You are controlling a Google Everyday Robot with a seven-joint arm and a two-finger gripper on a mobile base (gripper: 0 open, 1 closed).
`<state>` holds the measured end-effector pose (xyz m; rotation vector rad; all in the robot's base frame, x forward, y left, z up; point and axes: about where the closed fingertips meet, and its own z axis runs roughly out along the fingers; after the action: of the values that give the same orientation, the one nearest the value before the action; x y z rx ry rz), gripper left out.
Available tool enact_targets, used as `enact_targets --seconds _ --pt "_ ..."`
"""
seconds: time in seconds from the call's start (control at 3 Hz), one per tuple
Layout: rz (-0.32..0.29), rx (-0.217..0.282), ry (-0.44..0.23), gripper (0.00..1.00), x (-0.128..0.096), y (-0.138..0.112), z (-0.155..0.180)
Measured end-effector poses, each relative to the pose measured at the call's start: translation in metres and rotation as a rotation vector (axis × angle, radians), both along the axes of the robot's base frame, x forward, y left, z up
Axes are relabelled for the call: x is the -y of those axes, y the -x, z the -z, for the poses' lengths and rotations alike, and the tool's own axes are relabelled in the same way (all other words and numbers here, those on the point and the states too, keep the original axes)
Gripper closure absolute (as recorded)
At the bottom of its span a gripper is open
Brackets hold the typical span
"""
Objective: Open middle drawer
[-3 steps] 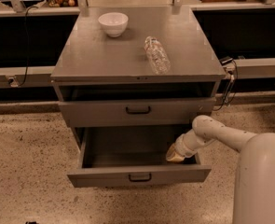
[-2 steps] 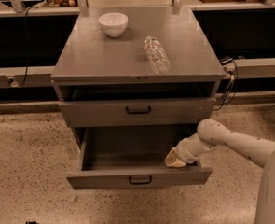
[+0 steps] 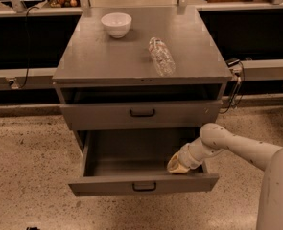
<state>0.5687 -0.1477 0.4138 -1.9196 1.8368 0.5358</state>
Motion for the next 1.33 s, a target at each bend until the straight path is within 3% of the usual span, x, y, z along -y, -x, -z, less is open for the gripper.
enact_targets --seconds 0.33,0.67,1.0,1.33 --pt "-0.101 -0.039 0.009 1.0 -0.012 0.018 0.014" --pt "-0.161 -0.062 -0.013 1.0 -0.011 0.041 0.01" --pt "-0.257 -0.081 -0.059 1.0 -0.007 0.08 -0.019" --pt "-0.332 -0.084 -0.098 1.0 -0.006 0.103 -0.046"
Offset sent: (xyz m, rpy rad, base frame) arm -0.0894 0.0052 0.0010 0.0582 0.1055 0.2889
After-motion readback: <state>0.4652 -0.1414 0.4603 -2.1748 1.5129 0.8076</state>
